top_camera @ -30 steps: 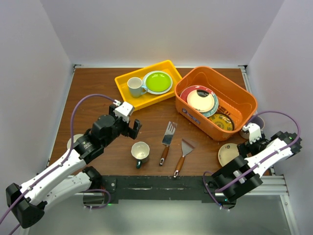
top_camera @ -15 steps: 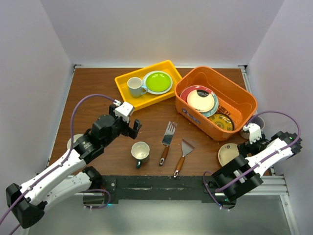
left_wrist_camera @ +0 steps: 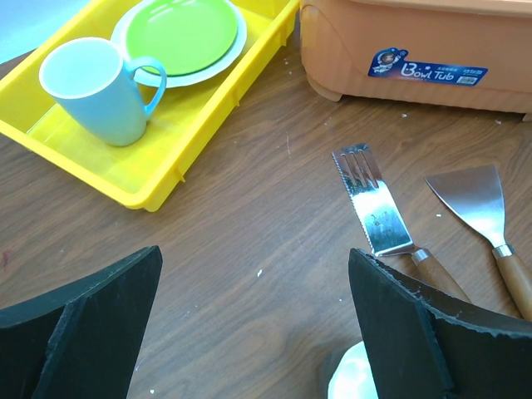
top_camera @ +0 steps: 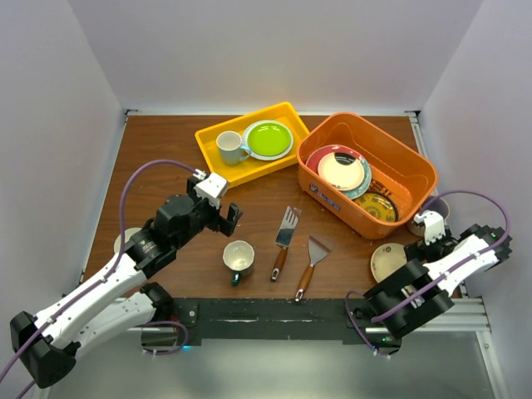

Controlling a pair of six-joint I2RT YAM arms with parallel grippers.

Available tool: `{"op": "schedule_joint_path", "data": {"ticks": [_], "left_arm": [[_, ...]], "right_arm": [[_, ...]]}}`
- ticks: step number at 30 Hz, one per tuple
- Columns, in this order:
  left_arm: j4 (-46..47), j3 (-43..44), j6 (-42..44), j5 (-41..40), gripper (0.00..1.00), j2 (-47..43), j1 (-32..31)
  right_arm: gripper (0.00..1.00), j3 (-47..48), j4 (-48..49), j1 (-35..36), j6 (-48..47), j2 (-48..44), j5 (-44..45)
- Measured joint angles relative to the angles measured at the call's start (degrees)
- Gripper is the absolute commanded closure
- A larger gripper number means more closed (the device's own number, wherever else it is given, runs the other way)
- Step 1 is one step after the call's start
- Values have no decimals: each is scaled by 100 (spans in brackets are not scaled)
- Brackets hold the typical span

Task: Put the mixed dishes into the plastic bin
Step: Pick up the plate from the corner of the board.

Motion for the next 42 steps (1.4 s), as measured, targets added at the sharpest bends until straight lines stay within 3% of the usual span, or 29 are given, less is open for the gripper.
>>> {"op": "schedule_joint_path", "data": {"ticks": [16,20,23,24,25,28,31,42], "left_arm": [[35,-70,9,236,0,90,2],[46,-70,9,278,0,129,11],[74,-70,9,315,0,149,33],[74,-70,9,321,0,151,37],[74,-70,9,339,0,151,37],[76,-70,9,380,0,151,37],[81,-70,9,404,0,151,37],[122,-70,7,555,0,149,37]], "right_arm": [[9,-492,1003,-120,26,1287,214],[19,-535,1174,-120,26,1569,177],[35,-535,1292,-120,52,1803,120],[48,-535,1318,-120,50,1873,111],[55,-535,1344,-122,55,1917,105],[68,-533,1453,-122,92,1934,92],[79,-514,1427,-122,164,1895,17],[100,-304,1202,-127,188,1386,-114]]}}
